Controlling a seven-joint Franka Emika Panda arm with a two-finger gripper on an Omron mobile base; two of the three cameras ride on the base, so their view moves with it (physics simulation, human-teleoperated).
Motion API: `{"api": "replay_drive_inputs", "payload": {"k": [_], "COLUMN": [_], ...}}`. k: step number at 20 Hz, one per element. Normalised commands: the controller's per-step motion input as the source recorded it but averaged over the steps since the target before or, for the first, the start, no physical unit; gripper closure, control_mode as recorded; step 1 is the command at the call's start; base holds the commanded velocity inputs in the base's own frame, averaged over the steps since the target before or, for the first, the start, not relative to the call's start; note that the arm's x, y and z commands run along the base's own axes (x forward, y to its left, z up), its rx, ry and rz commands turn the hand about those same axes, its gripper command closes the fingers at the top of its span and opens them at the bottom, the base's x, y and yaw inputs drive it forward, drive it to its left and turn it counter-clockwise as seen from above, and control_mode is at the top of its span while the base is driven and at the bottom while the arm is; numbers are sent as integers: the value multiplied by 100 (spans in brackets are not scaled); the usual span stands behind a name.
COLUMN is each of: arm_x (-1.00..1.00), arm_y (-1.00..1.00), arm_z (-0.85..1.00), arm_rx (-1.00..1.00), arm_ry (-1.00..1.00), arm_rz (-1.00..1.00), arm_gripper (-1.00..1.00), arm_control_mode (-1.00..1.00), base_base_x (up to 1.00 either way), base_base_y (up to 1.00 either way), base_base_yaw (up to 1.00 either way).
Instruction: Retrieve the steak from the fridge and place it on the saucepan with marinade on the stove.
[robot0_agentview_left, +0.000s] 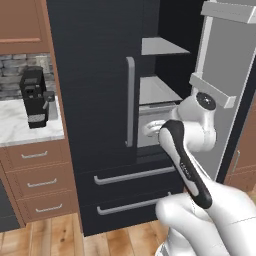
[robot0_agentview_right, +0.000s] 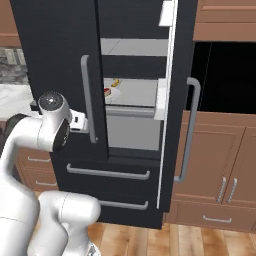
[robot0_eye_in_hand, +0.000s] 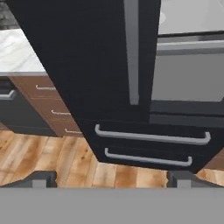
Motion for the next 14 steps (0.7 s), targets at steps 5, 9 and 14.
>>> {"api": "replay_drive_inputs", "payload": {"k": [5,9,14], "arm_x": [60,47,39], "arm_y": [1,0,6], "arm_z": [8,36,51], "arm_rx": [9,3,0], "arm_ry": [0,0,0], "arm_rz": [3,0,-2], "arm_gripper": [-100,-100,-100], "arm_control_mode": [-100,-100,-100], "base_base_x": [0,0,0], "base_base_y": [0,0,0], "base_base_yaw": [0,0,0]}}
